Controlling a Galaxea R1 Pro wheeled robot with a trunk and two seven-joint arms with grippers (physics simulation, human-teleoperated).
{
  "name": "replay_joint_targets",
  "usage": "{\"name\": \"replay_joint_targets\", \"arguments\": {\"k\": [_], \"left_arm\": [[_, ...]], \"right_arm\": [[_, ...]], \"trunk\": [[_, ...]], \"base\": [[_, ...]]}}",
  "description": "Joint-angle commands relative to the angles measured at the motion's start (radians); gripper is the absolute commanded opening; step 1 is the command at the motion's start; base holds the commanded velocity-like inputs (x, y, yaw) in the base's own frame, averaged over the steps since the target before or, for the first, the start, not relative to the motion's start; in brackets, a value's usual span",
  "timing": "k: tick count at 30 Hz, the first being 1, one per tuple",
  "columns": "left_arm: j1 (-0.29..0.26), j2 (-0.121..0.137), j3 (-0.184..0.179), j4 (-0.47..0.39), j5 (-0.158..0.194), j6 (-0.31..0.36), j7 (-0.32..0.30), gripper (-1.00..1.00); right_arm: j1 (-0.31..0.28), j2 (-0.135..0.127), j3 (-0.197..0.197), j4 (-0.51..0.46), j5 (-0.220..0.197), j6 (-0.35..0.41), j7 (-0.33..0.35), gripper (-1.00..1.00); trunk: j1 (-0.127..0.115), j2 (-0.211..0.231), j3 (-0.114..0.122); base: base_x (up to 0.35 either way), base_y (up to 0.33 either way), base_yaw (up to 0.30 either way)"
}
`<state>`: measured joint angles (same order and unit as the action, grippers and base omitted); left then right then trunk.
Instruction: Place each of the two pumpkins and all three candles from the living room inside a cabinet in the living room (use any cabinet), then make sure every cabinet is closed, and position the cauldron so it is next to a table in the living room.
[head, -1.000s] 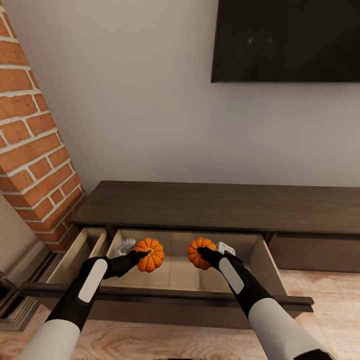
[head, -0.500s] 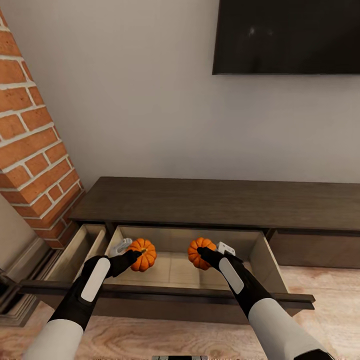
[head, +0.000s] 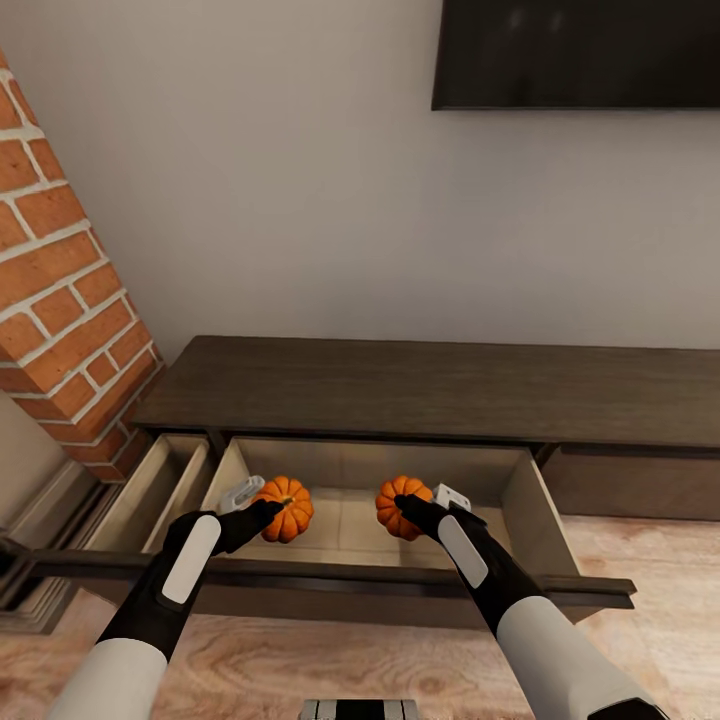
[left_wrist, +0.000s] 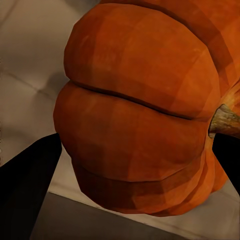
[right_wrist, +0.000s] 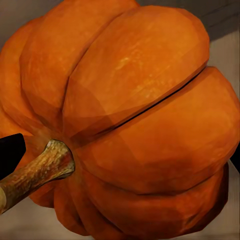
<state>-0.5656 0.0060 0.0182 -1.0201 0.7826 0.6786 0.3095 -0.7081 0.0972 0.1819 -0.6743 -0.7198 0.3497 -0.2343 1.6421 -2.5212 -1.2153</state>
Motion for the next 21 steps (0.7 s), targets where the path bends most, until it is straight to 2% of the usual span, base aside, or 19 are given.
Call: {"name": "replay_joint_targets", "arguments": {"k": [1,9,10,18,19,21], "left_arm": [[0.000,0.000,0.000,-0.002,0.012,0.003,0.009,-1.00],[0.000,0.000,0.001,-0.003,0.012,0.004,0.008,-1.00],[0.000,0.000,0.001,-0.003,0.012,0.004,0.008,-1.00],[0.000,0.000,0.000,-0.017,0.012,0.004,0.008,-1.00],[0.000,0.000,0.000,-0.018,0.012,0.003,0.008,1.00],[0.000,0.000,0.001,-0.018,0.012,0.003,0.008,1.00]], "right_arm": [[-0.001,-0.001,0.004,-0.002,-0.010,0.001,-0.010,-1.00],[-0.001,-0.001,0.004,-0.003,-0.010,0.002,-0.013,-1.00],[-0.001,-0.001,0.004,-0.003,-0.010,0.002,-0.013,1.00],[-0.001,-0.001,0.004,-0.002,-0.010,0.002,-0.012,1.00],[-0.001,-0.001,0.004,-0.002,-0.010,0.002,-0.012,1.00],[-0.001,-0.001,0.004,-0.002,-0.010,0.002,-0.012,1.00]], "trunk": [[0.000,-0.001,-0.005],[0.001,-0.001,-0.009],[0.001,-0.001,-0.009],[0.001,-0.001,-0.009],[0.001,-0.001,-0.009],[0.001,-0.001,-0.009]], "base": [[0.000,0.000,0.000],[0.000,0.000,0.000],[0.000,0.000,0.000],[0.000,0.000,0.000],[0.000,0.000,0.000],[0.000,0.000,0.000]]}}
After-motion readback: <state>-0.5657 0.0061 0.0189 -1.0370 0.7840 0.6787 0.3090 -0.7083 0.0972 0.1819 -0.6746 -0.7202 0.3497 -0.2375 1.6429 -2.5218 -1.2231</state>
